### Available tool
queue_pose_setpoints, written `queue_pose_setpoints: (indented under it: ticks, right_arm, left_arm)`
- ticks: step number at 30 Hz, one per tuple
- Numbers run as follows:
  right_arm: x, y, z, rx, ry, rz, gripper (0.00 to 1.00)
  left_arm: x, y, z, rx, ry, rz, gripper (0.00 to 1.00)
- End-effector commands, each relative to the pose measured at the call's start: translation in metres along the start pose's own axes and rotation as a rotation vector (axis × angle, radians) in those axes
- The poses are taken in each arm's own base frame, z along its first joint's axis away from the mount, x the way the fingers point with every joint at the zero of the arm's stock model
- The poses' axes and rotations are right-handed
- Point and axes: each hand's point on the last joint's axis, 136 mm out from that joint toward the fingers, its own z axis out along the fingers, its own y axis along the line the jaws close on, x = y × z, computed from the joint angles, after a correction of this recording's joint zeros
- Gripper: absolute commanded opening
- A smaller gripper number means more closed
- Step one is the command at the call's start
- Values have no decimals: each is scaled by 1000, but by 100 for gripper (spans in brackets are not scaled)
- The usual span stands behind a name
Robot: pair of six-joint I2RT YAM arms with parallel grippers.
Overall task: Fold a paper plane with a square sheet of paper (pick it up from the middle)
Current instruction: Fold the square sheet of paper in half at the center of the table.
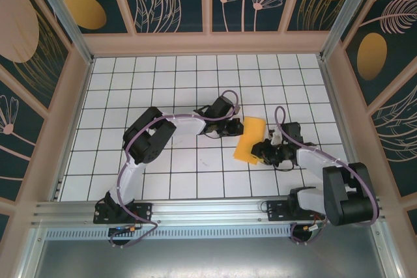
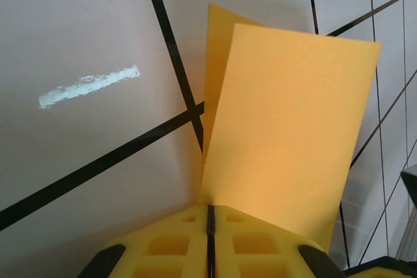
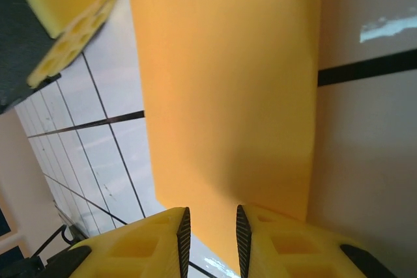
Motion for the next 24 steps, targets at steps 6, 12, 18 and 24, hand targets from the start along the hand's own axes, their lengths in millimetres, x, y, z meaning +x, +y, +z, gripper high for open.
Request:
queue_pose_setpoints:
  ticks: [6,12,18,24]
  right_arm:
    - [7,-35,8,147,18,66,28]
    - [1,-32,7,142,-6,69,28]
    - [-17,7,-7,20,-86,21,32]
    - [-33,20,-16,17,-142,2,35]
  left_arm:
    - [21,34,9,-109,66,-24,15]
    - [-5,-10,-17,-18,-22,17,27]
    - [-4,-20,-23,29,-29,8,28]
    - [-6,-32,-27,86,-38,20,31]
